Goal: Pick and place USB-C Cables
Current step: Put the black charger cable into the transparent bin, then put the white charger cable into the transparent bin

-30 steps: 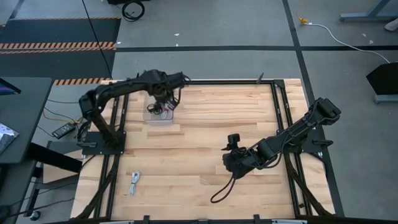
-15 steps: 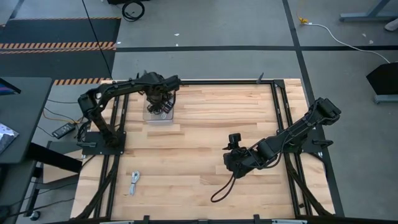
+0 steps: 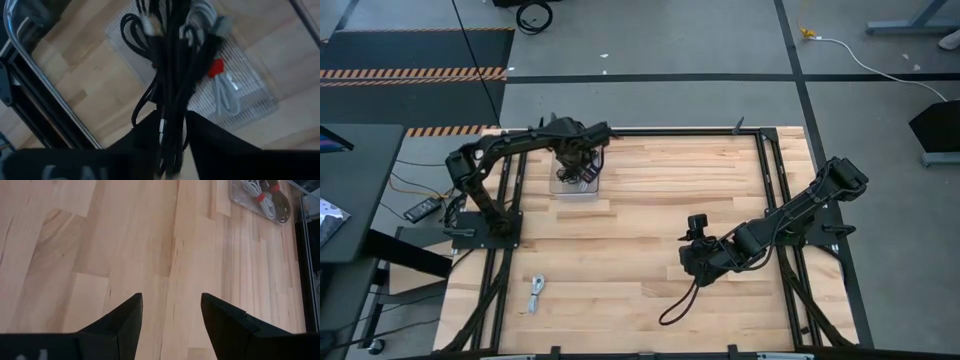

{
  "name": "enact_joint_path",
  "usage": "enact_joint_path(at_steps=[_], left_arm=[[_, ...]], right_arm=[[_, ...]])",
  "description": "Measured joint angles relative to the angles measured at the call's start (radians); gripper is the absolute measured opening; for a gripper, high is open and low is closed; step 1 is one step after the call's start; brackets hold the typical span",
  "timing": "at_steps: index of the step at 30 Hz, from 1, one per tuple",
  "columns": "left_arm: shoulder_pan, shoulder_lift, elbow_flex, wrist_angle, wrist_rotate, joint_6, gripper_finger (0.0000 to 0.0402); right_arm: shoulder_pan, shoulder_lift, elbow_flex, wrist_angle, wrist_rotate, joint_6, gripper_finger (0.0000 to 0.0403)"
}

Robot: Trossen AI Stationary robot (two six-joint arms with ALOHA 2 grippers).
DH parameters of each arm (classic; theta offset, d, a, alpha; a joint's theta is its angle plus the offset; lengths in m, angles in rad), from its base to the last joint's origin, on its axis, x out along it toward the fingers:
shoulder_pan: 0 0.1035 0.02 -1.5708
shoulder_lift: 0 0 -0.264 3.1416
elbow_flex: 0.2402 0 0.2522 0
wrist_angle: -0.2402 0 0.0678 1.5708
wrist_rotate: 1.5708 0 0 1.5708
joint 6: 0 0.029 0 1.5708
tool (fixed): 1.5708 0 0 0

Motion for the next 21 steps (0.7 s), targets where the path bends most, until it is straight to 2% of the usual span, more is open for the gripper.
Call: enact_joint_path(at_steps=[7,10,16,21], left_arm=[[-0.041,0.000,0.000,-0.002,-0.011,0.018,0.0192],[-0.067,0.000,0.000,-0.021,0.039,0.004,0.0214],[-0.208,0.000,0.000,-0.064,0.230,-0.086,0.0222],[-0.372,0.000,0.001,-0.141,0.224,-0.119,0.0216]], right_arm=[[0.000,0.000,0.000,0.000,0.000,0.000,0.0208],[0.000,0.000,0.000,0.000,0.000,0.000,0.0208],[-0.005,0.000,0.000,0.000,0.000,-0.030,0.0208],[-0.026,0.000,0.000,0.001,0.000,-0.075,0.0208]])
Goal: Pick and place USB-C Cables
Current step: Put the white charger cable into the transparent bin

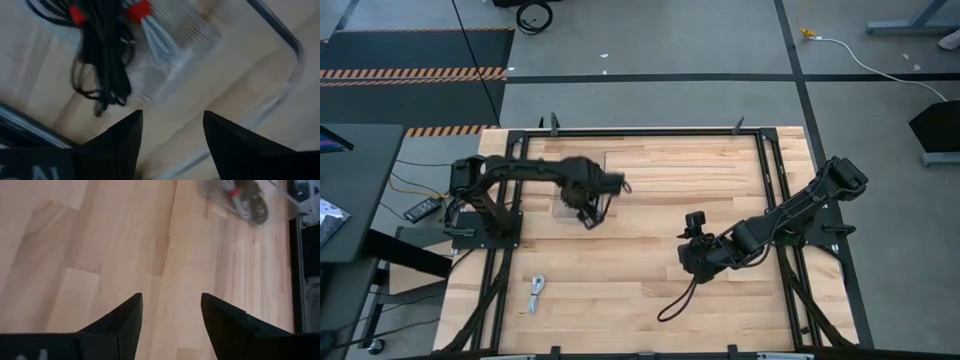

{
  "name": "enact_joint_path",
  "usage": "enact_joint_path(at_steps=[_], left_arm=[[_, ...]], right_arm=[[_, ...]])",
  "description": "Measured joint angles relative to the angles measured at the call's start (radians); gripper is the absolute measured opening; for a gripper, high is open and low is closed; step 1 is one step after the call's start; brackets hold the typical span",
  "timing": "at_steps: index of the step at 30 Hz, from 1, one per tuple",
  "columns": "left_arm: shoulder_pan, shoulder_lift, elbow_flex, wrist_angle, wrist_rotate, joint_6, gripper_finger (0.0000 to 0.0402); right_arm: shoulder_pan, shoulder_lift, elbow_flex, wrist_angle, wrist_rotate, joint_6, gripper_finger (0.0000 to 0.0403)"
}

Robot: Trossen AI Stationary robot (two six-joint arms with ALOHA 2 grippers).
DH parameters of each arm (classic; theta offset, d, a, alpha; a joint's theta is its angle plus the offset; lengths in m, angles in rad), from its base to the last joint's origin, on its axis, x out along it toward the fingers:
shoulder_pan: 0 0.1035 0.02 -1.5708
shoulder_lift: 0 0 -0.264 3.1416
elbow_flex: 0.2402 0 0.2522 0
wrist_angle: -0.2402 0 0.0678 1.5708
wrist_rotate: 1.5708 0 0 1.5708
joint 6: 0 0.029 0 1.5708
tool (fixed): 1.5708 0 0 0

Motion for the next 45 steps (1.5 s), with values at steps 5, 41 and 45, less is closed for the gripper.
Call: enact_joint_path(at_steps=[5,41,45], left_arm=[[-0.099,0.000,0.048,-0.077,-0.307,-0.086,0.0215],[-0.949,0.000,-0.081,-0.011,0.112,-1.323,0.0215],[-0.973,0.000,-0.183,0.211,0.150,-1.363,0.0215]], right_arm=[[-0.029,0.000,0.000,0.031,0.000,-0.057,0.0208],[-0.068,0.000,0.000,0.036,-0.079,-0.091,0.0208],[-0.083,0.000,0.000,0.041,-0.079,-0.088,0.0208]])
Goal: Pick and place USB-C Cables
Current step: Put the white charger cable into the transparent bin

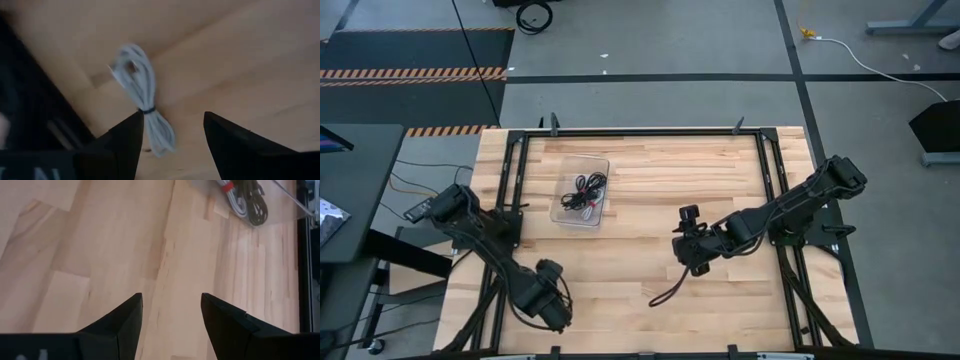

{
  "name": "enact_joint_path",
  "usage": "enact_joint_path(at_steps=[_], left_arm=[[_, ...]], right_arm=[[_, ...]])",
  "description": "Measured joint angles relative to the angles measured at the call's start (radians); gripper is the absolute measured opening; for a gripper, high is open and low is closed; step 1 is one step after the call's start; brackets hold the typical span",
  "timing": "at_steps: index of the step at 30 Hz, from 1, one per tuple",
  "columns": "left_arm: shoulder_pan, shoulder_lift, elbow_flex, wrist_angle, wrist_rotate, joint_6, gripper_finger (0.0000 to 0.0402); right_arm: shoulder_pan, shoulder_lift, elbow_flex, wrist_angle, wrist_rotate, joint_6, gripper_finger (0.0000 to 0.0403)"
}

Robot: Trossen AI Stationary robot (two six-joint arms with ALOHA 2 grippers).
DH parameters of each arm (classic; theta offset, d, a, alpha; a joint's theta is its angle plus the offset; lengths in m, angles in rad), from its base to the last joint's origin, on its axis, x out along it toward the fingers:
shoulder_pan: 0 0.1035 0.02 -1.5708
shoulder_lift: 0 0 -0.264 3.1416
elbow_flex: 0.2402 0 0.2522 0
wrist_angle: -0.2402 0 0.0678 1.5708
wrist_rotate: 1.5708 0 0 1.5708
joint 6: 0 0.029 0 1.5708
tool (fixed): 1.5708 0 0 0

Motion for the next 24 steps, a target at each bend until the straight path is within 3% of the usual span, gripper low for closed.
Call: enact_joint_path(at_steps=[10,17,21,24], left_arm=[[-0.035,0.000,-0.129,0.085,0.069,-0.071,0.0215],[-0.045,-0.008,-0.236,0.286,0.055,-0.066,0.0207],[-0.041,-0.008,-0.252,0.305,0.052,-0.017,0.0167],[-0.023,-0.005,-0.238,0.288,0.055,0.051,0.0112]], right_arm=[[0.015,0.000,0.000,-0.004,-0.055,0.055,0.0208],[0.016,0.000,0.000,-0.007,-0.055,0.075,0.0208],[0.017,0.000,0.000,-0.007,-0.056,0.078,0.0208],[0.017,0.000,0.000,-0.005,-0.055,0.076,0.0208]])
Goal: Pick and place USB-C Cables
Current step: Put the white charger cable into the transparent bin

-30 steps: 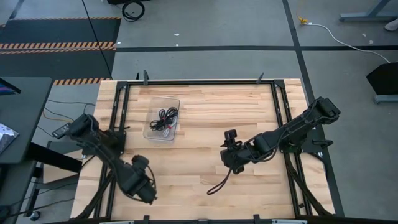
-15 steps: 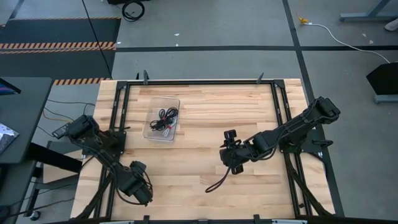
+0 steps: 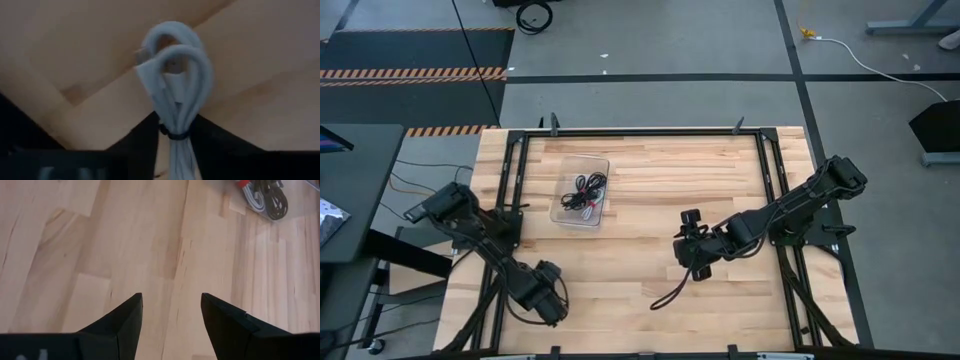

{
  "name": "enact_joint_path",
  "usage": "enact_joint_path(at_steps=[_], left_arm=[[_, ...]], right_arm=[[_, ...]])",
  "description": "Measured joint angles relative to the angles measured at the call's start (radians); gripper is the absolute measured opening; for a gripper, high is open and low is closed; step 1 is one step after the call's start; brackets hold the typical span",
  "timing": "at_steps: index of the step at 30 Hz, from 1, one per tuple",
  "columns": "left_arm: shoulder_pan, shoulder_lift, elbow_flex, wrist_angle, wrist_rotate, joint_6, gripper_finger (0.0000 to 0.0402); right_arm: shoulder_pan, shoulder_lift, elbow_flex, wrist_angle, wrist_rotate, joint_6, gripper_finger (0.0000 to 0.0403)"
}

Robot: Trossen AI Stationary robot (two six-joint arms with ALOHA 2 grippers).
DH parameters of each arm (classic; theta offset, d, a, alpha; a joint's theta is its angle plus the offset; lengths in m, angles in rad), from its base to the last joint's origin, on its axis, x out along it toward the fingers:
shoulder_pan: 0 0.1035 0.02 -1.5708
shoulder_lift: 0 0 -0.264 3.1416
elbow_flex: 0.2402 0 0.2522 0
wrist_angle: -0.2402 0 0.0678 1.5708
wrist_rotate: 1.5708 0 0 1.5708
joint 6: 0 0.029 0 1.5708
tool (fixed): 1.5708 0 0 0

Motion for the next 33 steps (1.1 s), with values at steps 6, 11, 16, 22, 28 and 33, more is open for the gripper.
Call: enact_joint_path(at_steps=[6,11,16,22,28,33], left_arm=[[0.094,0.002,0.001,-0.012,0.036,0.174,0.0048],[0.195,-0.001,0.010,-0.052,0.044,0.335,0.0048],[0.320,-0.007,0.138,-0.265,-0.047,0.514,0.0048],[0.445,-0.009,0.394,-0.527,-0.216,0.685,0.0048],[0.567,-0.011,0.601,-0.726,-0.457,0.757,0.0048],[0.721,-0.012,0.608,-0.728,-0.502,0.855,0.0048]], right_arm=[[-0.004,0.000,0.000,0.002,0.001,-0.006,0.0208],[-0.006,0.000,0.000,0.005,0.003,-0.022,0.0208],[-0.014,0.000,0.000,0.006,0.003,-0.026,0.0208],[-0.014,0.000,0.000,0.005,0.003,-0.026,0.0208],[-0.013,0.000,0.000,-0.004,-0.002,-0.004,0.0208],[-0.009,0.000,0.000,-0.008,-0.004,0.001,0.0208]])
